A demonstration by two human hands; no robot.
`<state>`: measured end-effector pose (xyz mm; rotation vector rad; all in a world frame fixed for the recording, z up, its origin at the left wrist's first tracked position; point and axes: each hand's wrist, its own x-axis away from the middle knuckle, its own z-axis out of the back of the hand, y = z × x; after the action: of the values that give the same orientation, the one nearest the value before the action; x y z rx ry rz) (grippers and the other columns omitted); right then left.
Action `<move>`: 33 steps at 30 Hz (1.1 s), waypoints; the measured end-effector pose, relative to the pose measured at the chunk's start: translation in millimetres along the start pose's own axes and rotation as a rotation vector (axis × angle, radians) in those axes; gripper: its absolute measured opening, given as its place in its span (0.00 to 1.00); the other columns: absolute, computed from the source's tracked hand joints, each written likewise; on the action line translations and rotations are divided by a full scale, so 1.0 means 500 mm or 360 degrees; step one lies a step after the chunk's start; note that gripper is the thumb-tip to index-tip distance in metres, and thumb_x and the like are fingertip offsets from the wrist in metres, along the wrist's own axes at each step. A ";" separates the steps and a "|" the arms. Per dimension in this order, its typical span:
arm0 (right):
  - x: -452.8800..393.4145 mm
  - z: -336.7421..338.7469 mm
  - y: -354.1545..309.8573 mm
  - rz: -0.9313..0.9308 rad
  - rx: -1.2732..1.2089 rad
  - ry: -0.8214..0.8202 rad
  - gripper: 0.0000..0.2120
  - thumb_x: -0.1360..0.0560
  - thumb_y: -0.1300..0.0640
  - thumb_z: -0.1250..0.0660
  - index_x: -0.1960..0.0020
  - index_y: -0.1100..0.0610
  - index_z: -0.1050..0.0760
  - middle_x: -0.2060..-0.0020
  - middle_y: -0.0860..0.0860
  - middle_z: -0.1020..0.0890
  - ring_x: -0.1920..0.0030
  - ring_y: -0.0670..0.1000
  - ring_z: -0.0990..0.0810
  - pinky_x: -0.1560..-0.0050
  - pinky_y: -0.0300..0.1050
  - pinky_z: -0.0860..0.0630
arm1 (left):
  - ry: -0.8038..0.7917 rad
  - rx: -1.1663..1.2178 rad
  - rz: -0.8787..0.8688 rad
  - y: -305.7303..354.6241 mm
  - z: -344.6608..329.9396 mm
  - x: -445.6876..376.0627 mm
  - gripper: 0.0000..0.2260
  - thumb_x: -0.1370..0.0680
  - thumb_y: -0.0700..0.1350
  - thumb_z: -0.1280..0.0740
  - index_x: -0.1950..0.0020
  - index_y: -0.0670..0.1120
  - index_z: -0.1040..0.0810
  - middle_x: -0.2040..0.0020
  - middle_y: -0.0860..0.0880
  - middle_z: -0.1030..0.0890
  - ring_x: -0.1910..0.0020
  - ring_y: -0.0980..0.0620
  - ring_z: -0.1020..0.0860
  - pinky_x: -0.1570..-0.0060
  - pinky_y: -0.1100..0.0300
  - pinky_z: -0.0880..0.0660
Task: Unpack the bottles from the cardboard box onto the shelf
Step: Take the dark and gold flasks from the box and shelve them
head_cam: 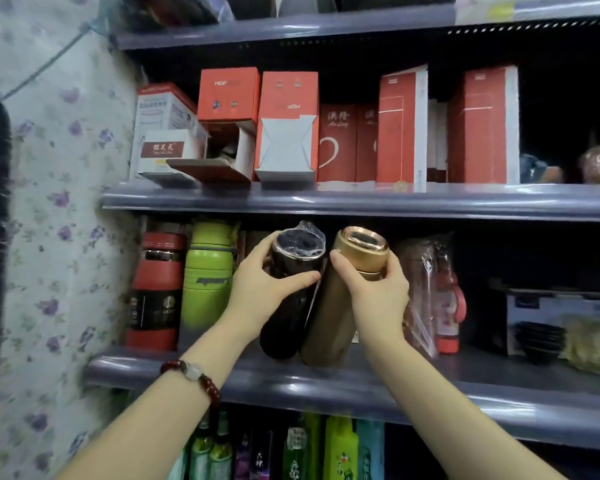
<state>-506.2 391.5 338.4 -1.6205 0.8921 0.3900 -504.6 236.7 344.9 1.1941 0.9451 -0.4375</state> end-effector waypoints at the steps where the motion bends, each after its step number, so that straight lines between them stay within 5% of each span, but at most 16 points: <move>1: -0.008 -0.004 0.004 -0.0020 0.0011 -0.0008 0.25 0.38 0.44 0.21 0.44 0.47 0.22 0.52 0.43 0.16 0.49 0.44 0.19 0.42 0.50 0.22 | -0.0010 0.0017 0.0008 -0.005 -0.003 -0.010 0.31 0.41 0.50 0.19 0.40 0.55 0.22 0.44 0.55 0.17 0.43 0.59 0.22 0.36 0.53 0.27; 7: -0.064 -0.038 0.021 -0.0138 0.0153 -0.0136 0.30 0.37 0.41 0.23 0.40 0.51 0.25 0.49 0.46 0.19 0.45 0.49 0.21 0.42 0.47 0.24 | -0.0002 0.0032 0.0184 -0.037 -0.011 -0.071 0.28 0.44 0.57 0.21 0.46 0.55 0.19 0.50 0.56 0.15 0.47 0.57 0.19 0.39 0.52 0.24; 14: -0.107 -0.059 0.077 -0.0261 0.0511 -0.0565 0.43 0.39 0.39 0.22 0.30 0.53 0.34 0.40 0.52 0.21 0.39 0.54 0.23 0.39 0.53 0.23 | 0.0090 -0.0024 0.0570 -0.100 -0.011 -0.116 0.54 0.50 0.73 0.26 0.29 0.52 0.34 0.33 0.51 0.24 0.34 0.51 0.26 0.32 0.51 0.30; 16: -0.105 -0.055 0.083 -0.0197 0.0561 -0.0607 0.42 0.39 0.40 0.22 0.31 0.53 0.33 0.41 0.51 0.20 0.40 0.53 0.23 0.39 0.51 0.23 | 0.0049 -0.0080 0.0620 -0.116 -0.013 -0.109 0.53 0.48 0.75 0.30 0.27 0.52 0.36 0.31 0.51 0.27 0.32 0.50 0.28 0.31 0.50 0.32; 22: -0.068 -0.019 0.129 -0.0344 0.0559 -0.0821 0.39 0.40 0.44 0.19 0.35 0.53 0.31 0.43 0.49 0.20 0.45 0.49 0.21 0.50 0.42 0.22 | -0.0088 -0.0008 0.0563 -0.161 -0.028 -0.048 0.43 0.41 0.67 0.29 0.28 0.60 0.39 0.41 0.58 0.25 0.37 0.53 0.27 0.32 0.52 0.31; 26: -0.046 -0.019 0.145 -0.0302 0.0506 -0.0735 0.39 0.39 0.46 0.20 0.34 0.52 0.32 0.43 0.49 0.20 0.46 0.49 0.20 0.48 0.46 0.20 | -0.0151 -0.0036 0.0537 -0.175 -0.021 -0.020 0.37 0.31 0.55 0.25 0.27 0.60 0.41 0.42 0.60 0.26 0.38 0.55 0.27 0.34 0.56 0.31; 33: -0.038 -0.049 0.153 -0.0322 0.0489 -0.0685 0.39 0.42 0.40 0.21 0.35 0.52 0.30 0.45 0.49 0.20 0.47 0.50 0.20 0.48 0.50 0.19 | -0.0005 -0.0090 0.0500 -0.167 0.006 -0.023 0.40 0.36 0.54 0.22 0.28 0.58 0.37 0.38 0.57 0.24 0.38 0.54 0.25 0.34 0.55 0.30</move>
<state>-579.4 373.2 305.3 -1.2627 0.4320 0.4165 -571.2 202.8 305.4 1.2634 0.7457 -0.1604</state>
